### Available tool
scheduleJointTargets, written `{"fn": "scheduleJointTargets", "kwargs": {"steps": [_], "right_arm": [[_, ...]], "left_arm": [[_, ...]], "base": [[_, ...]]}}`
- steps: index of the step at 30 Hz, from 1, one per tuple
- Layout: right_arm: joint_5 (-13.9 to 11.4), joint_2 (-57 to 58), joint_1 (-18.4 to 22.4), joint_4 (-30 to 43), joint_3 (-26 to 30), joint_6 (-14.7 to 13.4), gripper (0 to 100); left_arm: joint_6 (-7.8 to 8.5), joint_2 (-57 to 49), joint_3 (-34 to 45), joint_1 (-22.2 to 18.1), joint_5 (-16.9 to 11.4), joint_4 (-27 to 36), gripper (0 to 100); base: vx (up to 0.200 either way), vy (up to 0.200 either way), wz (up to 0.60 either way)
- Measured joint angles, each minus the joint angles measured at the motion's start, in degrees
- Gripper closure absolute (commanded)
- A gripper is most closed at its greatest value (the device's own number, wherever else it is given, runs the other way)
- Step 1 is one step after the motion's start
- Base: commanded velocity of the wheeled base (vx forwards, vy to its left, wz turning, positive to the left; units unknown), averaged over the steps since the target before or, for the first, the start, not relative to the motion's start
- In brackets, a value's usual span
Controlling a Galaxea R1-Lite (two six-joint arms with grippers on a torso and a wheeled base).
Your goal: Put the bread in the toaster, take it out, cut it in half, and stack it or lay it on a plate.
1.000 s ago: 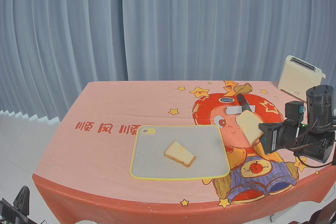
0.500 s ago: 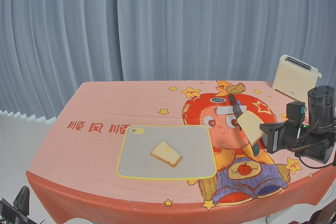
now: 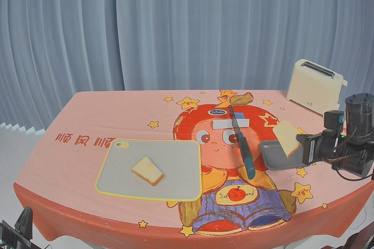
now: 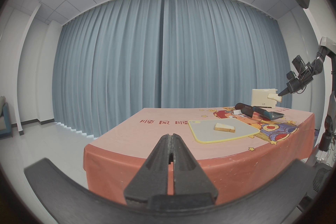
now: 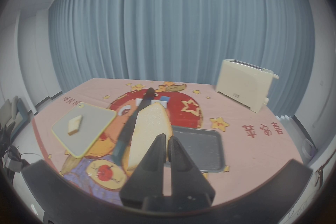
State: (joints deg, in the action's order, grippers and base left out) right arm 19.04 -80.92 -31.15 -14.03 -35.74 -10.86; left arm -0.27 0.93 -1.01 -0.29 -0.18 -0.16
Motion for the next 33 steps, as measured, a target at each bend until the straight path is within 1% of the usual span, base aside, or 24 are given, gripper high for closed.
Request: {"fn": "scheduleJointTargets", "kwargs": {"steps": [5, 8, 33], "right_arm": [[-0.13, -0.20, 2.71, 0.18, 0.11, 0.16, 100], [-0.24, -0.41, 3.47, 0.16, 0.24, 0.24, 100], [-0.68, -3.10, 4.23, -0.11, 0.68, 0.57, 100]], "left_arm": [[0.02, 0.00, 0.00, 0.02, 0.00, 0.00, 100], [0.00, 0.00, 0.00, -0.01, -0.02, 0.02, 100], [0.05, 0.00, 0.00, 0.05, -0.06, 0.00, 100]], "base": [[0.000, 0.000, 0.00], [0.000, 0.000, 0.00], [0.000, 0.000, 0.00]]}}
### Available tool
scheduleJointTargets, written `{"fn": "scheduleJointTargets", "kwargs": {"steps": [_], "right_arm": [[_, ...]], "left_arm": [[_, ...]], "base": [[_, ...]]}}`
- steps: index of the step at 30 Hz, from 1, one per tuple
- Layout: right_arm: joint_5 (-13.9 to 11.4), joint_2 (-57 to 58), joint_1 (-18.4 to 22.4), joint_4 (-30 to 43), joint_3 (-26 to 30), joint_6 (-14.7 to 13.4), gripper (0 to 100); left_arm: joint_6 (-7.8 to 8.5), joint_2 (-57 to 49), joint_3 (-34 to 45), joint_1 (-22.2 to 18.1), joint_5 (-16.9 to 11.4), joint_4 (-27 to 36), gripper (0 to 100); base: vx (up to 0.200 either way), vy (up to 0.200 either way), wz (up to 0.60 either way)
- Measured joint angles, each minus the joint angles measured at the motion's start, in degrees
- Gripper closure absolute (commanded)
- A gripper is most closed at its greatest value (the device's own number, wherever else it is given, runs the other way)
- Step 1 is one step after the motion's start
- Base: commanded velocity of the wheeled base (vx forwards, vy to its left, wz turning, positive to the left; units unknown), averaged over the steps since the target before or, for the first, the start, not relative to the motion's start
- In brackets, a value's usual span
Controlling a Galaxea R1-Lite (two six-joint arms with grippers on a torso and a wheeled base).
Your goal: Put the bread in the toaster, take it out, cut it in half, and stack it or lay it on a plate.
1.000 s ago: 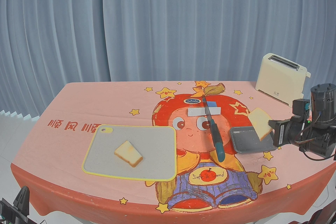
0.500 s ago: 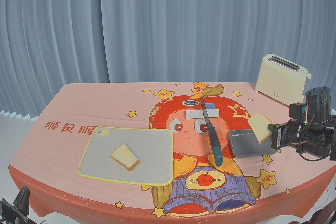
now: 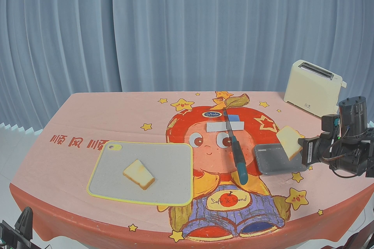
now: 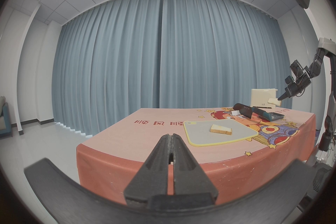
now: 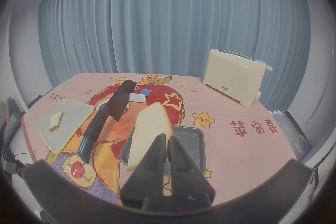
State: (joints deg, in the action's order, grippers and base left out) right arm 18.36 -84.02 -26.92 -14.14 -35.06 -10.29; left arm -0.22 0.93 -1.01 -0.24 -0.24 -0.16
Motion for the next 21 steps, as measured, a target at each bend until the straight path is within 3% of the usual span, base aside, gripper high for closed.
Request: {"fn": "scheduleJointTargets", "kwargs": {"steps": [21], "right_arm": [[0.04, -1.68, 0.16, -0.44, 0.26, 0.02, 100]], "left_arm": [[0.00, 0.00, 0.00, -0.02, 0.00, 0.00, 100]], "base": [[0.000, 0.000, 0.00]]}}
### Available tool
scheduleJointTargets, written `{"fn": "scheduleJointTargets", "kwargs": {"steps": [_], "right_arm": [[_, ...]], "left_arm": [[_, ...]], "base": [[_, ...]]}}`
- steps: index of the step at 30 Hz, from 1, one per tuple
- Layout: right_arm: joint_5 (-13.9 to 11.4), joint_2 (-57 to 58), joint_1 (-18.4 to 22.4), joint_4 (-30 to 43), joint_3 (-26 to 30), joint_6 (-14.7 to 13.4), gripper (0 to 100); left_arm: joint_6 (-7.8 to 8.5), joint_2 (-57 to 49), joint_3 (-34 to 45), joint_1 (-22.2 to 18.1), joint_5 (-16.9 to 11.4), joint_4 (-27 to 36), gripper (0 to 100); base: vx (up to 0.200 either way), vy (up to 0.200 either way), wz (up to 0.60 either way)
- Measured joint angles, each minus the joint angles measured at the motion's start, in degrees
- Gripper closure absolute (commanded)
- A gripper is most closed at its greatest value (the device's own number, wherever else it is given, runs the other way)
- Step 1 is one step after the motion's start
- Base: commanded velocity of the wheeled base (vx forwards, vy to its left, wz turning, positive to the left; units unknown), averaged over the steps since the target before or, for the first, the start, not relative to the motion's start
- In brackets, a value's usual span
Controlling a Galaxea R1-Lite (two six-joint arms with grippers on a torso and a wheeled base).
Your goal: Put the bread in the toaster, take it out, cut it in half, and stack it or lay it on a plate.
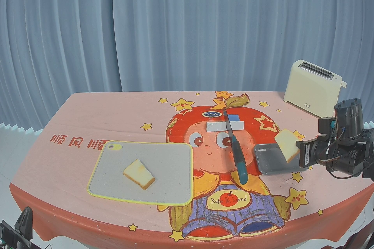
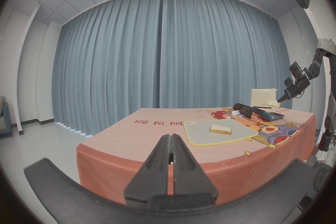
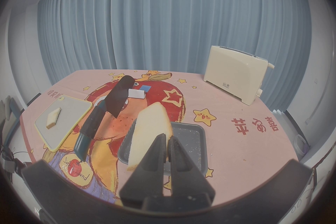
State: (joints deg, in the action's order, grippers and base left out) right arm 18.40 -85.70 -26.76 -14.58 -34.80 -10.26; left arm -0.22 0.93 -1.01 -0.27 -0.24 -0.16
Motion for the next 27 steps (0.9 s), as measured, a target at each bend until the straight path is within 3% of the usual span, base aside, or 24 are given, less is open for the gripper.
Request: {"fn": "scheduleJointTargets", "kwargs": {"steps": [27], "right_arm": [[-0.04, 0.01, 0.05, 0.02, 0.68, 0.33, 100]], "left_arm": [[-0.02, 0.00, 0.00, 0.02, 0.00, 0.00, 100]], "base": [[0.000, 0.000, 0.00]]}}
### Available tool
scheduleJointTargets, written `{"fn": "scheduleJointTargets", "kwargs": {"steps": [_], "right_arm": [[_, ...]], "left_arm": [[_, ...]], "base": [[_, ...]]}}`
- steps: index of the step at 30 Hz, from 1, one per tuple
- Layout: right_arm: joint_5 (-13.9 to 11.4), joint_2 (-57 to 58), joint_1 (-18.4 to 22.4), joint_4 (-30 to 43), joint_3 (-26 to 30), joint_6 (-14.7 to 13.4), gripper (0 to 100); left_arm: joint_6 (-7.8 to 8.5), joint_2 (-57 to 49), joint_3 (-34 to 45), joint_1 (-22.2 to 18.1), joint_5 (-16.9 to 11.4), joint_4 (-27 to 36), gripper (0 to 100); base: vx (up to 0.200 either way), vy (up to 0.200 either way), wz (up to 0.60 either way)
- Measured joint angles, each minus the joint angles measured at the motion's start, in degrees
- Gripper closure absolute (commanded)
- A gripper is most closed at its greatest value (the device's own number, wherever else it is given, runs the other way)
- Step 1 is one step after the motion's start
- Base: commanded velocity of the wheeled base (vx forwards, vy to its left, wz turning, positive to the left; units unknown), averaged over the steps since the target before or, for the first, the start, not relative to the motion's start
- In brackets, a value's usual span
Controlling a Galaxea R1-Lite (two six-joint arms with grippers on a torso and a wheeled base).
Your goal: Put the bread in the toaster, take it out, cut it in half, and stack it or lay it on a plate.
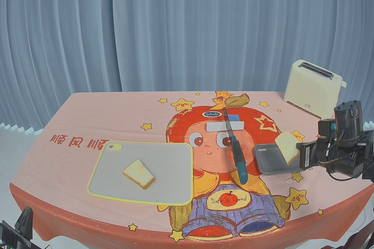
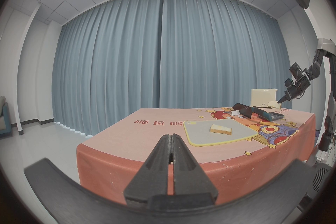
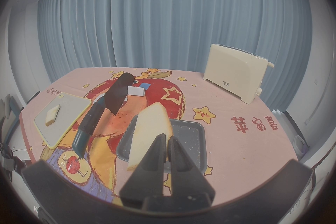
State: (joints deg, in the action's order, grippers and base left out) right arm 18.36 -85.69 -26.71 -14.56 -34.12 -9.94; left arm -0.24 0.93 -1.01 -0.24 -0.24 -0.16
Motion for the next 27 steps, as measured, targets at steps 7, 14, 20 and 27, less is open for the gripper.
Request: {"fn": "scheduleJointTargets", "kwargs": {"steps": [7, 14, 20, 27], "right_arm": [[0.00, -0.06, 0.15, 0.20, 0.04, 0.01, 100], [0.02, -0.59, 0.33, 0.02, 0.11, 0.01, 100], [0.02, -1.13, 0.37, 0.00, 0.11, -0.11, 100], [0.04, -1.35, 0.37, -0.02, 0.13, -0.18, 100]], "left_arm": [[0.02, 0.00, 0.00, 0.00, 0.00, 0.02, 100], [0.00, 0.00, 0.00, -0.02, -0.02, 0.02, 100], [0.02, 0.00, 0.00, -0.06, 0.00, 0.00, 100], [0.00, 0.00, 0.00, 0.00, 0.00, 0.00, 100]], "base": [[0.000, 0.000, 0.00], [0.000, 0.000, 0.00], [0.000, 0.000, 0.00], [0.000, 0.000, 0.00]]}}
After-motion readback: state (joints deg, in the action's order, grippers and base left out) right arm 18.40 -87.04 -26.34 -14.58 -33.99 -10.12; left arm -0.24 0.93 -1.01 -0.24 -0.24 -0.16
